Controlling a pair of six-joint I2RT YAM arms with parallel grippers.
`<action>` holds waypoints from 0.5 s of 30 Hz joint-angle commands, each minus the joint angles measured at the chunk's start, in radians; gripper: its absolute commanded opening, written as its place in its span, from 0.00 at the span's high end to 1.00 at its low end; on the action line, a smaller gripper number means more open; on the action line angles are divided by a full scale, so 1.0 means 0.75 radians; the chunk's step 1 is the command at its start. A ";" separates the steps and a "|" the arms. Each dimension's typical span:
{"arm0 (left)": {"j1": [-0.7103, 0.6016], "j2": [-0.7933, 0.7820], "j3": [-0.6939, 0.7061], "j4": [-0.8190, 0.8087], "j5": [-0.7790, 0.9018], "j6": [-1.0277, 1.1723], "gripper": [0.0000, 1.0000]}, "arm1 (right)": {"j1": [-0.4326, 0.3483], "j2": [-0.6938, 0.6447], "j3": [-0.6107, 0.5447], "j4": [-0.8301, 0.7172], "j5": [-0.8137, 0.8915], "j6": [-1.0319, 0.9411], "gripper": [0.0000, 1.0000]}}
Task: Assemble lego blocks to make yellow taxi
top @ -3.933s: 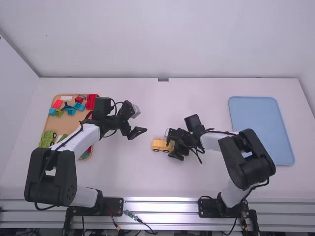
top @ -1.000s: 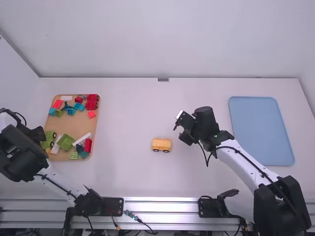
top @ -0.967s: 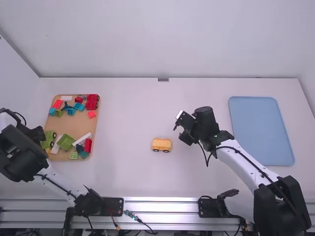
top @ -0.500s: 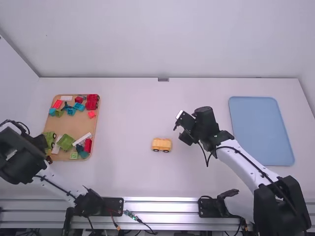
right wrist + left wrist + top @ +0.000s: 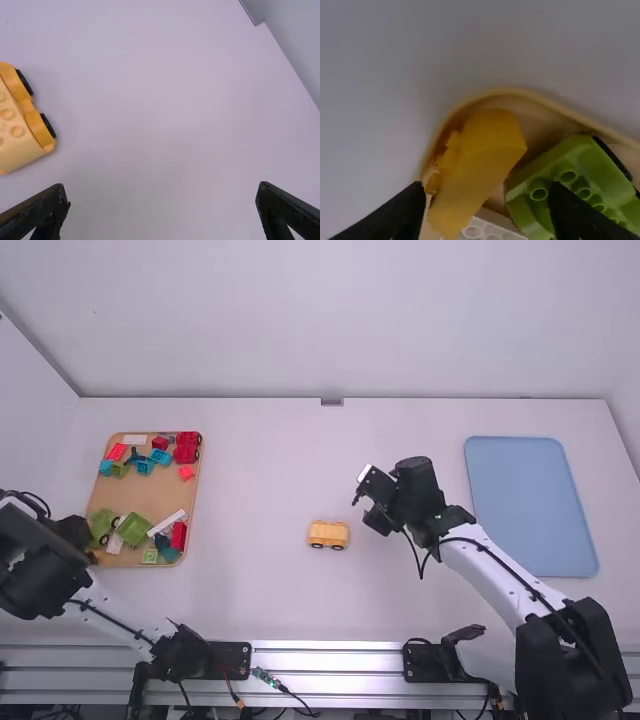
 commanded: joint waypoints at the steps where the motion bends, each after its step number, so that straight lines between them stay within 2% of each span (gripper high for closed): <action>1: -0.006 -0.043 -0.017 -0.010 0.011 0.115 0.46 | 0.000 -0.018 -0.009 -0.001 -0.012 0.009 0.01; 7: -0.006 -0.043 -0.019 -0.013 0.001 0.241 0.44 | 0.000 -0.018 -0.009 0.000 -0.012 0.009 0.01; 9: -0.005 -0.043 -0.018 -0.007 0.022 0.283 0.41 | 0.000 -0.018 -0.009 0.005 -0.011 0.009 0.01; 15: -0.003 -0.043 -0.018 0.147 0.210 0.464 0.45 | 0.000 -0.018 -0.009 0.005 -0.011 0.009 0.01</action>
